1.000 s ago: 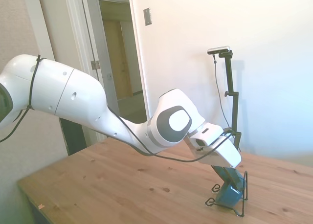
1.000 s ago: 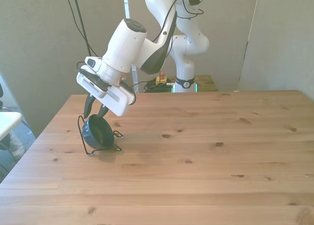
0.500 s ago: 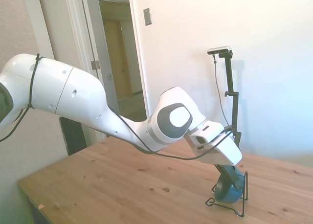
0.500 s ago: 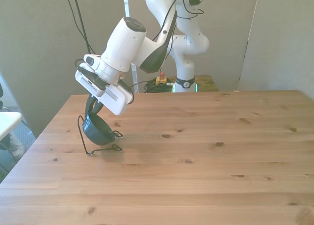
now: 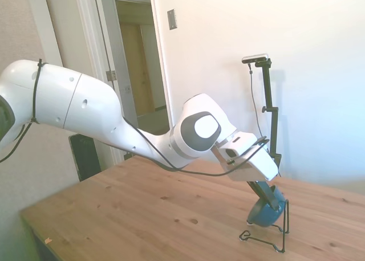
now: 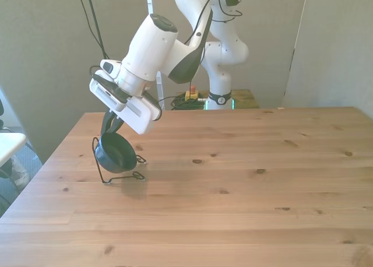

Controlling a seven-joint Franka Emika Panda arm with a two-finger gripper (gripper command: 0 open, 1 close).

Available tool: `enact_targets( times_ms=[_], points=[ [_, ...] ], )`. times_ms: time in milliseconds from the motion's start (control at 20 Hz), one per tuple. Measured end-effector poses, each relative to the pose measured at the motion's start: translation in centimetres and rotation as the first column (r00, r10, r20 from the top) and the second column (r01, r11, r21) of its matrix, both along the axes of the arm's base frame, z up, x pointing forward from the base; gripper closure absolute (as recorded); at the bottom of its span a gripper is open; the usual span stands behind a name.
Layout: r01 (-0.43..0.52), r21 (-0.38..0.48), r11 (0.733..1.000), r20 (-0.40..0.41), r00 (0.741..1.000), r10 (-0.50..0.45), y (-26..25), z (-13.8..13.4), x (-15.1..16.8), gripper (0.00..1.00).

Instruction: Unload the bowl

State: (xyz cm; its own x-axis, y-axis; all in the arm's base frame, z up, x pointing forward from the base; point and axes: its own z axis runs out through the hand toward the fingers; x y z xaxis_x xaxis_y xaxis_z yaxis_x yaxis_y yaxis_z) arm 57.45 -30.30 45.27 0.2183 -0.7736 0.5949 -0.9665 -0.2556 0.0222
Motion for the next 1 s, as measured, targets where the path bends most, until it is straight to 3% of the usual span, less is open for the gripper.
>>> enact_targets(
  times_ms=[250,500,650,1000],
  points=[
    [-0.073,0.040,0.996,0.054,0.996,0.071,4.8,2.0,-0.4,1.00],
    [-0.177,0.170,0.969,0.118,0.980,0.158,10.6,0.7,-2.6,1.00],
    [-0.244,0.275,0.930,0.152,0.966,0.208,13.0,0.1,-3.3,1.00],
    [-0.320,0.502,0.803,0.146,0.947,0.286,16.1,-3.5,-1.2,1.00]
  ],
)
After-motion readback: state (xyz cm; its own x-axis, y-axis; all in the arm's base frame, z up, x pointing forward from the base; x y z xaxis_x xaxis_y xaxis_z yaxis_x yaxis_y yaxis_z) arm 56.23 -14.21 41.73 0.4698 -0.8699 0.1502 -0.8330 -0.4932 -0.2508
